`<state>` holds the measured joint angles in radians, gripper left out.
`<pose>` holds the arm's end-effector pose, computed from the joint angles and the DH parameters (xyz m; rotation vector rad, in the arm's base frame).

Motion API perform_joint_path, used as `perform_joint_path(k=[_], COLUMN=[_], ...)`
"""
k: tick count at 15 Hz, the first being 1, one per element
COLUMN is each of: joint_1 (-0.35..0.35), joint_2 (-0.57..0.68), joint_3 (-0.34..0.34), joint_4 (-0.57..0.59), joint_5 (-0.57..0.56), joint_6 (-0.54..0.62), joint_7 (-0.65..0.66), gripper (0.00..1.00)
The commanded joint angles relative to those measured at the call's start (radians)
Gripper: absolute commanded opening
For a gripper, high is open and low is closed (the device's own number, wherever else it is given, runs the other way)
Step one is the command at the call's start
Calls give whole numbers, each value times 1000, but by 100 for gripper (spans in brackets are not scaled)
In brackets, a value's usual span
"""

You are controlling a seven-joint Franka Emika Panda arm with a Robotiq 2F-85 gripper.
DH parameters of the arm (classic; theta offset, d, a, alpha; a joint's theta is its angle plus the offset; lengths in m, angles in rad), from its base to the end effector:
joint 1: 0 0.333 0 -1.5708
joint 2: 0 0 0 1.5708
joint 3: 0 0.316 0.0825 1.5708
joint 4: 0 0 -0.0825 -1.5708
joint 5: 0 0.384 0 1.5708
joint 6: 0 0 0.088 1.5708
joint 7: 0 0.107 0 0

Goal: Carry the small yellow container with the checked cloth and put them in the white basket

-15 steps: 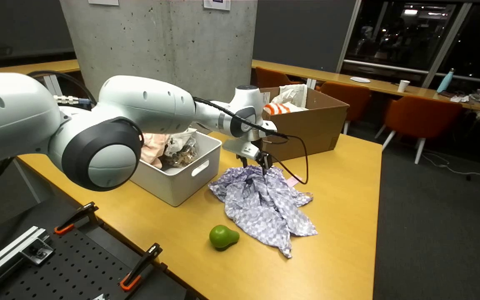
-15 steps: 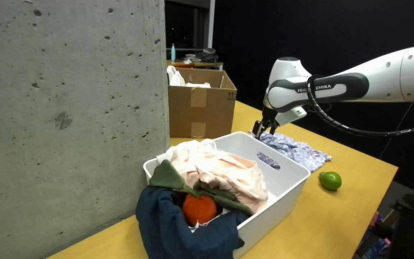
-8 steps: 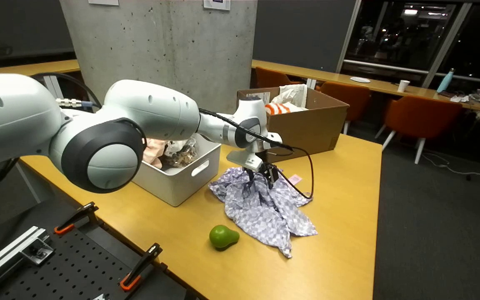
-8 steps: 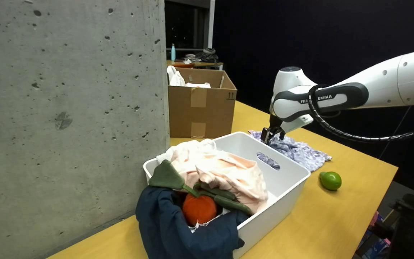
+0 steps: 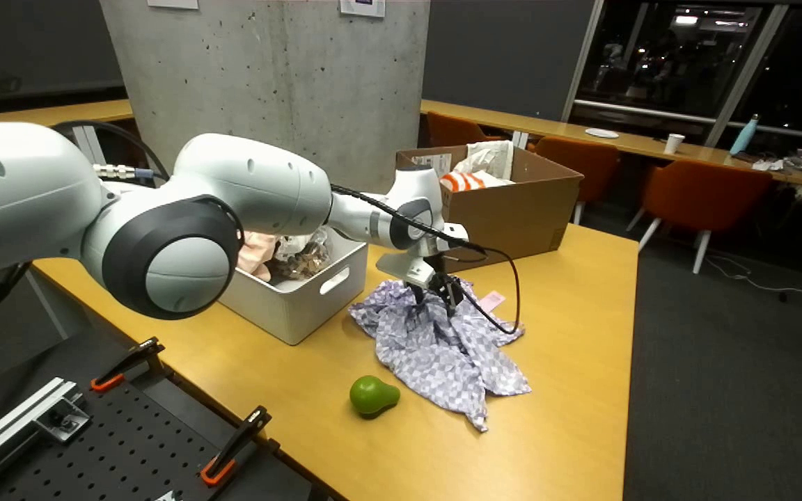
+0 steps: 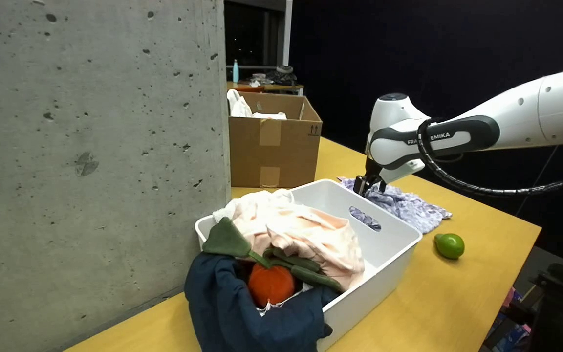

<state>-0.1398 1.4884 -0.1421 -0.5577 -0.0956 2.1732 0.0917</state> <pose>0.7869 -0.1599 0.0833 2.8971 -0.2686 0.1719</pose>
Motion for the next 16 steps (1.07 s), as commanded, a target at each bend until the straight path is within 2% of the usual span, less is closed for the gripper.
perform_joint_path(k=[1, 16], joint_1=[13, 16], joint_2=[0, -2], joint_3=[-20, -29], joint_4=[0, 2], joint_5=[-30, -58], joint_6=[37, 78], joint_7=[25, 5], gripper=[100, 100])
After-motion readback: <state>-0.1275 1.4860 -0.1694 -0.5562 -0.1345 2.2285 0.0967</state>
